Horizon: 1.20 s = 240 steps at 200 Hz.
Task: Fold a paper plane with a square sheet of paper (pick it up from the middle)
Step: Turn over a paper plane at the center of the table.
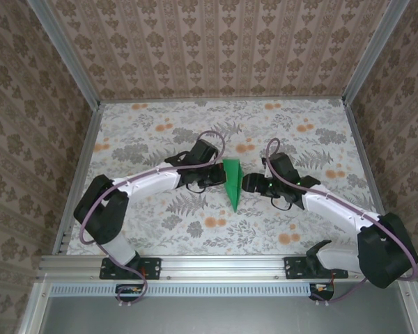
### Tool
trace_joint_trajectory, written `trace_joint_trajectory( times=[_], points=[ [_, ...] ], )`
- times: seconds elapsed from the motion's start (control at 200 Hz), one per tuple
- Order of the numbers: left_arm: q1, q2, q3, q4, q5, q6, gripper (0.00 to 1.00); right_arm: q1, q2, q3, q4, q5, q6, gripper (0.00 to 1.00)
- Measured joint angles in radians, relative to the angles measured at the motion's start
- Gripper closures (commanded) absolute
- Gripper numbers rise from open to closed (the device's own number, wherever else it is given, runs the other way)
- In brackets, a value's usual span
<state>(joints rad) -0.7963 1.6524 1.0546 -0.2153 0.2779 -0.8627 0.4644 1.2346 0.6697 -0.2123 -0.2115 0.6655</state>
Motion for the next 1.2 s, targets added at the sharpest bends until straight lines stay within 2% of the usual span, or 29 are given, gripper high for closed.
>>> trace_joint_trajectory(
  times=[0.17, 0.355, 0.425, 0.69, 1.2],
  points=[
    [0.029, 0.043, -0.097, 0.138, 0.076, 0.0, 1.0, 0.009, 0.034, -0.004, 0.044, -0.037, 0.007, 0.4],
    [0.042, 0.07, -0.146, 0.196, 0.105, 0.0, 1.0, 0.058, 0.113, 0.008, 0.051, -0.042, 0.009, 0.54],
    [0.047, 0.07, -0.16, 0.211, 0.109, 0.0, 1.0, 0.088, 0.154, 0.035, 0.048, -0.039, 0.001, 0.56],
    [0.058, 0.07, -0.178, 0.225, 0.119, 0.003, 1.0, 0.179, 0.26, 0.136, 0.045, -0.01, -0.014, 0.56],
    [0.059, 0.098, -0.179, 0.224, 0.119, 0.005, 1.0, 0.182, 0.351, 0.188, -0.005, 0.029, -0.043, 0.55]
  ],
)
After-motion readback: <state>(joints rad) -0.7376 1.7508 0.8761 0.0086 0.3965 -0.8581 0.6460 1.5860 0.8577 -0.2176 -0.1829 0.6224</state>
